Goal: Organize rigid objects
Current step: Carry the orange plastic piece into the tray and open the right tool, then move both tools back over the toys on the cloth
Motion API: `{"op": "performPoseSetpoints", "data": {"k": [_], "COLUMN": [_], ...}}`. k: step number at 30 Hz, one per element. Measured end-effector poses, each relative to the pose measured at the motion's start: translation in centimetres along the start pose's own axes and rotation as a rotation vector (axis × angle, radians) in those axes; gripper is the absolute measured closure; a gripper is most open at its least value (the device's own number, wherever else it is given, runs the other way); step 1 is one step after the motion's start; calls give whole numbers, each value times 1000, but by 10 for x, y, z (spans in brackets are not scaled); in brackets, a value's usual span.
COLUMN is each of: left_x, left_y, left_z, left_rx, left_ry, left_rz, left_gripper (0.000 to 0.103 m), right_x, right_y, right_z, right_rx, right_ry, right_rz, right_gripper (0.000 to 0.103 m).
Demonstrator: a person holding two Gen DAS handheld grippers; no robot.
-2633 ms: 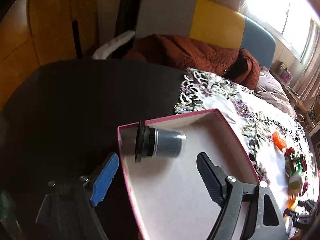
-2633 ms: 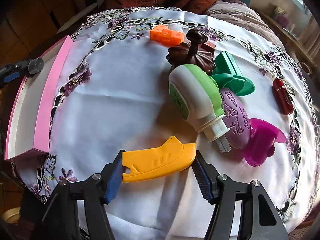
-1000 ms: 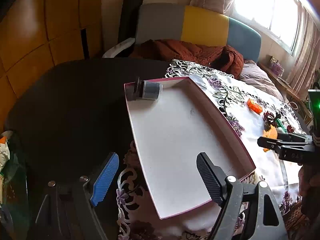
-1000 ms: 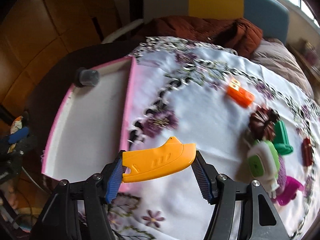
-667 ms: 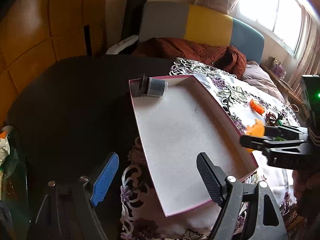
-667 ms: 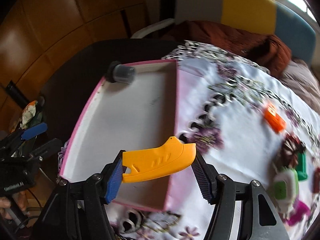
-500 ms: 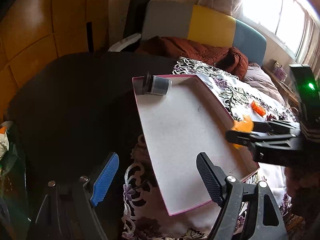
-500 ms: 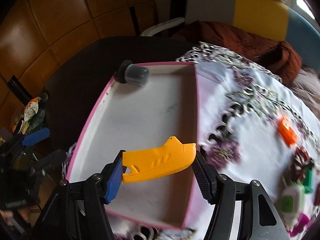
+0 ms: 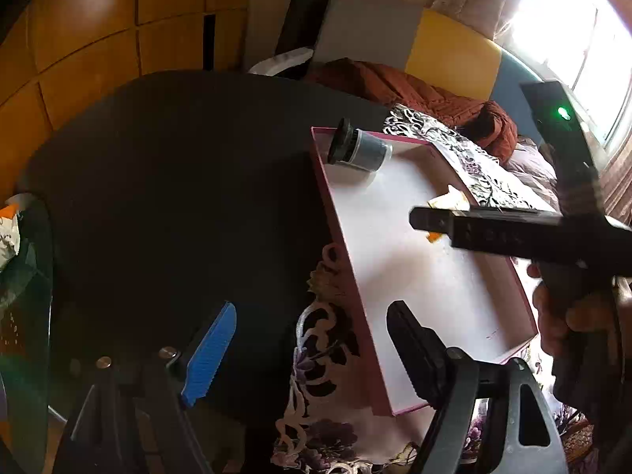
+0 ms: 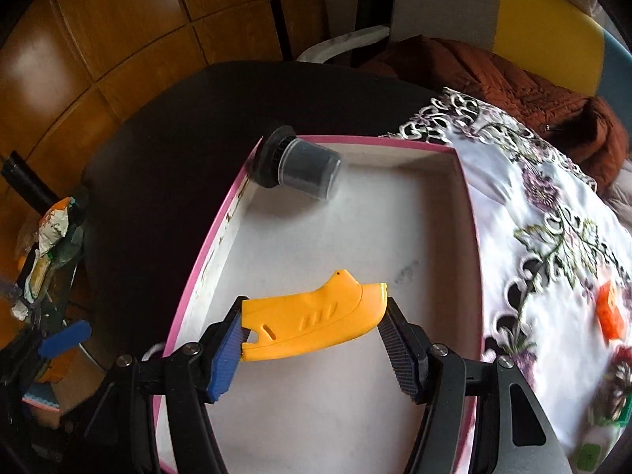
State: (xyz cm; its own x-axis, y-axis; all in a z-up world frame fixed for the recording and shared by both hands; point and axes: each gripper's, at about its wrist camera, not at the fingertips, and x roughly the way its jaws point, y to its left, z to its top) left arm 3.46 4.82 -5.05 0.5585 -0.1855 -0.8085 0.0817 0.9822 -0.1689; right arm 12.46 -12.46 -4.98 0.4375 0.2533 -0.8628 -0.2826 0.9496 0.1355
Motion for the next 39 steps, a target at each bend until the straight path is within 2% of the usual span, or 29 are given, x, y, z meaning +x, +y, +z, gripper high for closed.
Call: {"op": "performPoseSetpoints", "data": {"k": [11,12,13,15,22,26,33,39], "left_x": [0,0,0,-1,-2,-5,-16,-25], "left_y": [5,5,5,6,3,-2,-16,-38], "left_z": [1,2,3,4,6,5,5,5], "left_rx": [15,11,9,13,19,26,60,122], "left_ry": [-7,-9,-11,-18,-30,-34,-56,-76], "left_rz": [32,35,38,47,46,43,34,24], "left_gripper": [24,25,30,32,33,33,33,33], "right_x": [48,52,56,57,34,16,-20,-53], "right_y": [14,15,16,17,14,11,2,-25], "right_z": [45,47,49,49,42,35,16,-2], "right_rx": [48,47,43,41,41,42,28,50], "right_ry": [20,23,26,24,-45,-76,-146,-197], "right_rz": [-12,-15,-19,-27,-8,3,-27,-65], "right_gripper": [37,36,34,30,21,20,17,14]}}
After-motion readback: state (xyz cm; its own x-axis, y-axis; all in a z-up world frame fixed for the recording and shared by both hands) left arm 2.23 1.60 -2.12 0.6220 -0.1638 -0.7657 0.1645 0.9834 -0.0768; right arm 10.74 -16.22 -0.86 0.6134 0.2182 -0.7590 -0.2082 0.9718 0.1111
